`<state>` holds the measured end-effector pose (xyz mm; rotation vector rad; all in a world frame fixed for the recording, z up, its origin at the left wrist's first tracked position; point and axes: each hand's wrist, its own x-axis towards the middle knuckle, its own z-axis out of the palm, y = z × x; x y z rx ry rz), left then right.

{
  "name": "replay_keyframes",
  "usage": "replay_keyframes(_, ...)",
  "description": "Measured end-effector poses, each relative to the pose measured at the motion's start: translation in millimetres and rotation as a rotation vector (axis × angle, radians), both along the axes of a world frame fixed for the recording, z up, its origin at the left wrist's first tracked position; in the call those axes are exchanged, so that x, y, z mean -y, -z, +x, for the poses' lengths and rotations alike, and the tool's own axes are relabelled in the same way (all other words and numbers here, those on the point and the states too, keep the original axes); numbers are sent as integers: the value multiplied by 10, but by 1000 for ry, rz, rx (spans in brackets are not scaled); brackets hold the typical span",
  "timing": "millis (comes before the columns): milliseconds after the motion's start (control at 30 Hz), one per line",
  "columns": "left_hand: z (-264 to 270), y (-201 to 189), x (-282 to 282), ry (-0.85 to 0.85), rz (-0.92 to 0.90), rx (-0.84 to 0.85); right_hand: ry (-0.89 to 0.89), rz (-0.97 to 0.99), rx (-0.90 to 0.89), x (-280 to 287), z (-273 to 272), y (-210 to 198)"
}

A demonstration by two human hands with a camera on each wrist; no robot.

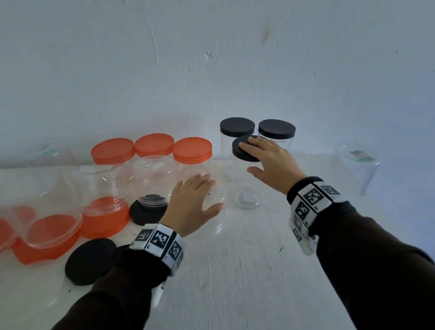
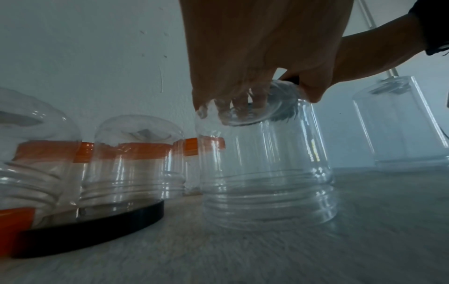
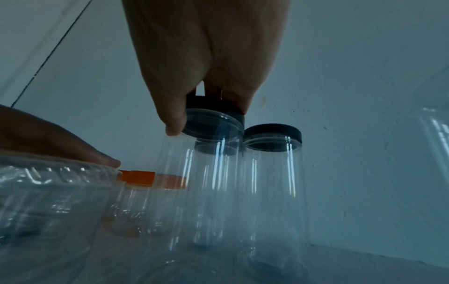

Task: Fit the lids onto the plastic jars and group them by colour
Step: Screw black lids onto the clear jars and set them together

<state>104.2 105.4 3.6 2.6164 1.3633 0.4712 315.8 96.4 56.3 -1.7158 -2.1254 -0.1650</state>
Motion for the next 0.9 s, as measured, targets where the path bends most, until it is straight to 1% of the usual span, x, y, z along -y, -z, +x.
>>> replay_keyframes(333,16,-8,19,-10,5,-36,19,40,-47,-153,-28,60)
replay_keyframes(567,21,-17,30,-13,-9,-32,39,39,-8,-196,-47,49)
replay_keyframes(700,21,-11,35,-19,-7,-20,16,27,-17,-181,-57,13)
replay_keyframes(800,22,5,24,-19,-5,-29,6,71,-13,-137,-28,-41)
replay_keyframes(900,16,21,6,-3,-13,-28,44,175,-76,-40,115,-108)
